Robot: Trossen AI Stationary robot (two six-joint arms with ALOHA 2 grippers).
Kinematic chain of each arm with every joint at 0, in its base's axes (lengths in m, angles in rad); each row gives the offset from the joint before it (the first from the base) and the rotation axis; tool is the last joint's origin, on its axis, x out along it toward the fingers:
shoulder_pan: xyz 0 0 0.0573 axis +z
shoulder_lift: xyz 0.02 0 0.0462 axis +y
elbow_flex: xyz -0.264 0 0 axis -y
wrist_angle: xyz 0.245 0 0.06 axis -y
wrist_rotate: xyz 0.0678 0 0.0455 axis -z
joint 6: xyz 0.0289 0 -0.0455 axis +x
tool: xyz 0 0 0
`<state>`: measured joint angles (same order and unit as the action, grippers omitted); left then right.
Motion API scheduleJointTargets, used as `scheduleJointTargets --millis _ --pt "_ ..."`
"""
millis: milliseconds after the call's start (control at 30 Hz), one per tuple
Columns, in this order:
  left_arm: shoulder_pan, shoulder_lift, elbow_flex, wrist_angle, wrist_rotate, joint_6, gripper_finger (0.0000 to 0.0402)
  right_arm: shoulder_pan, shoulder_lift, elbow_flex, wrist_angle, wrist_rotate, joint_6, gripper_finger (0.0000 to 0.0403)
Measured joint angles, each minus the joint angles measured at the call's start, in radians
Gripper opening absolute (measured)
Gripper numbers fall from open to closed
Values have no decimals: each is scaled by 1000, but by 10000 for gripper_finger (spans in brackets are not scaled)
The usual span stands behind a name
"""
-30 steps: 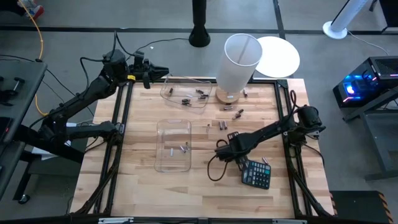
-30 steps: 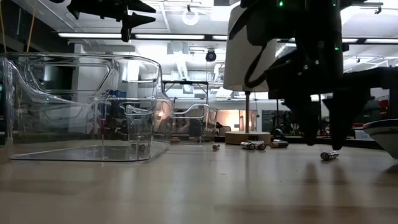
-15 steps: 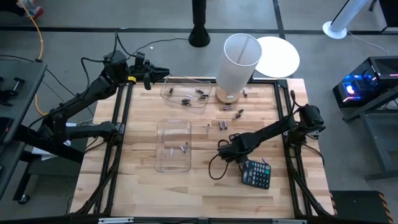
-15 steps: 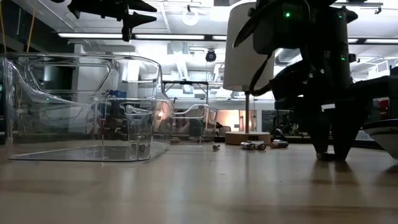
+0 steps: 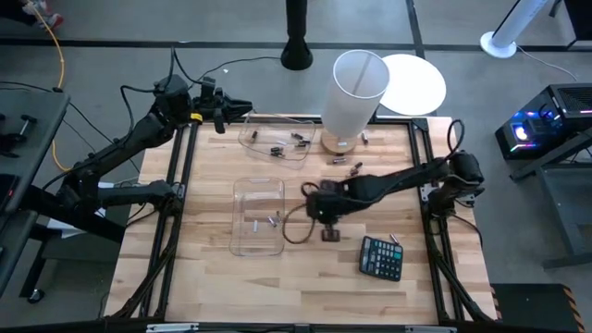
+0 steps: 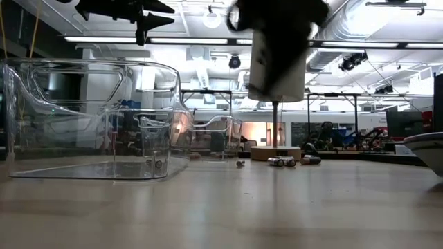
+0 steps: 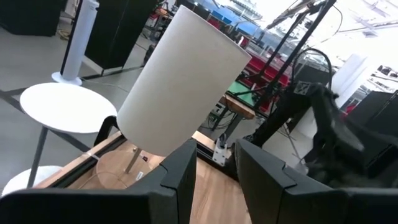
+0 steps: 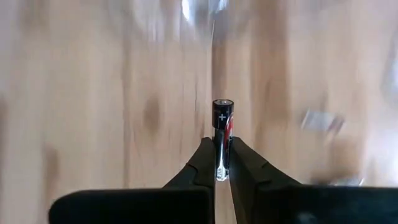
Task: Sort batteries
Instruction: Put the white battery into the bottom transparent bin
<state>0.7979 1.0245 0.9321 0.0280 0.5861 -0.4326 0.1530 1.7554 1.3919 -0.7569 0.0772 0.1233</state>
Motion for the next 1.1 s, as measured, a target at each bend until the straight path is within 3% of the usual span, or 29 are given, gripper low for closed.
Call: scheduleJointTargets --millis 367,700,767,933,1100 --pt "0 0 0 -3 0 17 106 -25 112 183 316 -59 -85 20" --pt "0 0 0 -3 1 16 106 -43 224 270 323 -77 -45 136" --pt "0 0 0 -3 1 16 106 -42 226 294 251 -67 -32 159" --pt "0 0 0 -3 1 17 106 -45 207 364 -197 -60 136 179" --pt "0 0 0 -1 1 17 106 34 120 246 -427 -52 226 181"
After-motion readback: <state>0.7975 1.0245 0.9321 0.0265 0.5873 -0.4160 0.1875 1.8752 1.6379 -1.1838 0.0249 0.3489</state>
